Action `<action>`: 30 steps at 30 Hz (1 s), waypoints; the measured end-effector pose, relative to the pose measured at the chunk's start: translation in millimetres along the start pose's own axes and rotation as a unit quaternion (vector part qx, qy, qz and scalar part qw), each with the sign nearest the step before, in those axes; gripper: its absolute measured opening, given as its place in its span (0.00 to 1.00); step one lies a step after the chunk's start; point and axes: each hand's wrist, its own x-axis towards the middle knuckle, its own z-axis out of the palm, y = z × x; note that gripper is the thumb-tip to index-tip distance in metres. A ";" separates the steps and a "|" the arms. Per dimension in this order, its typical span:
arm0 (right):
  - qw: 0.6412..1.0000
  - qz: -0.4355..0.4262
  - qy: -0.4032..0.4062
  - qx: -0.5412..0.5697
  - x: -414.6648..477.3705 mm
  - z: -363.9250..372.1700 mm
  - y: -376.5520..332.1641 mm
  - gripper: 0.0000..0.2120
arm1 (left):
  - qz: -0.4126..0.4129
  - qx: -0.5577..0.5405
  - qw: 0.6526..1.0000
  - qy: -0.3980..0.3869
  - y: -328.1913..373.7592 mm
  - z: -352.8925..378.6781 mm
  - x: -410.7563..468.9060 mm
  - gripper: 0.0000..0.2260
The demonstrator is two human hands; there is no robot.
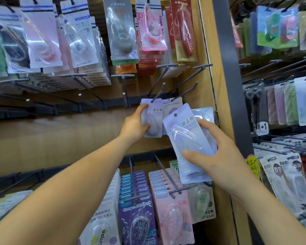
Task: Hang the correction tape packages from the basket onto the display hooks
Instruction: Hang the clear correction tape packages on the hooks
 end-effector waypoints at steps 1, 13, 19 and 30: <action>1.000 -0.004 0.001 0.018 0.3 2.0 -1.0 0.26 | -0.006 0.001 1.000 0.000 1.4 1.6 2.3 0.31; 0.992 -0.022 -0.026 0.121 1.4 14.3 -5.6 0.22 | -0.019 -0.382 0.923 -0.029 71.7 -46.4 -54.0 0.12; 0.988 -0.039 -0.033 0.144 -0.1 22.8 -11.1 0.18 | 0.015 -0.451 0.889 -0.071 87.4 -56.0 -72.2 0.06; 0.982 -0.033 0.041 0.183 11.7 42.7 -18.4 0.16 | 0.185 -0.194 0.938 0.221 103.5 -49.3 -45.5 0.04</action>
